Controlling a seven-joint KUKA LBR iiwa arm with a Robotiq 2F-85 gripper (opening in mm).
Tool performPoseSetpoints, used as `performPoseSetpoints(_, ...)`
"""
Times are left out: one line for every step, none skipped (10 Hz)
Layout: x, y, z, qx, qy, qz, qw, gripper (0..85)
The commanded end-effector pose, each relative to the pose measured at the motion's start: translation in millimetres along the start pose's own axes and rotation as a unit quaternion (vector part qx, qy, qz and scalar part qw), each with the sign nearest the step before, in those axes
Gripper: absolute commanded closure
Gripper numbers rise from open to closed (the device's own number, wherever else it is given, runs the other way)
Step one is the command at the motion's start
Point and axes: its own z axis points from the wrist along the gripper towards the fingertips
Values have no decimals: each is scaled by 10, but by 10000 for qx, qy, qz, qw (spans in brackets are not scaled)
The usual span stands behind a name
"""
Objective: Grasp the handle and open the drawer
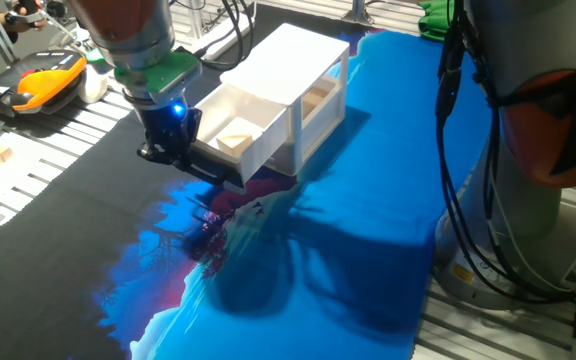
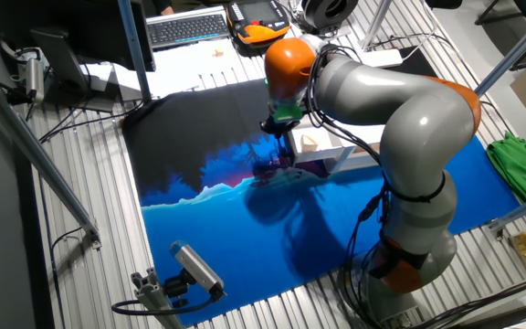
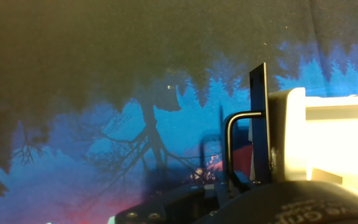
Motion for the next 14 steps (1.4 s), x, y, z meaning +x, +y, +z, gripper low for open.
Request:
performPoseSetpoints(-1, 2, -1, 6, -3, 0, 10000, 850)
performPoseSetpoints(-2, 6, -2, 6, -3, 0, 10000, 850)
performPoseSetpoints(-4, 12, 2, 6, -3, 0, 10000, 850)
performPoseSetpoints(-6, 23, 5, 6, -3, 8, 10000, 850)
performPoseSetpoints(-5, 42, -3, 14, -4, 15, 10000, 850)
performPoseSetpoints(-3, 60, -12, 22, 3, 30, 10000, 850)
performPoseSetpoints(-4, 79, -22, 30, 9, 45, 10000, 850)
performPoseSetpoints(-4, 87, -25, 38, 8, 45, 10000, 850)
performPoseSetpoints(-5, 89, -24, 53, 6, 46, 10000, 850)
performPoseSetpoints(-5, 89, -24, 53, 6, 46, 10000, 850)
performPoseSetpoints(-5, 91, -13, 53, 6, 46, 10000, 850)
performPoseSetpoints(-4, 93, -9, 46, -1, 46, 10000, 850)
performPoseSetpoints(-4, 93, -10, 46, -1, 46, 10000, 850)
performPoseSetpoints(-5, 93, -8, 45, -1, 31, 10000, 850)
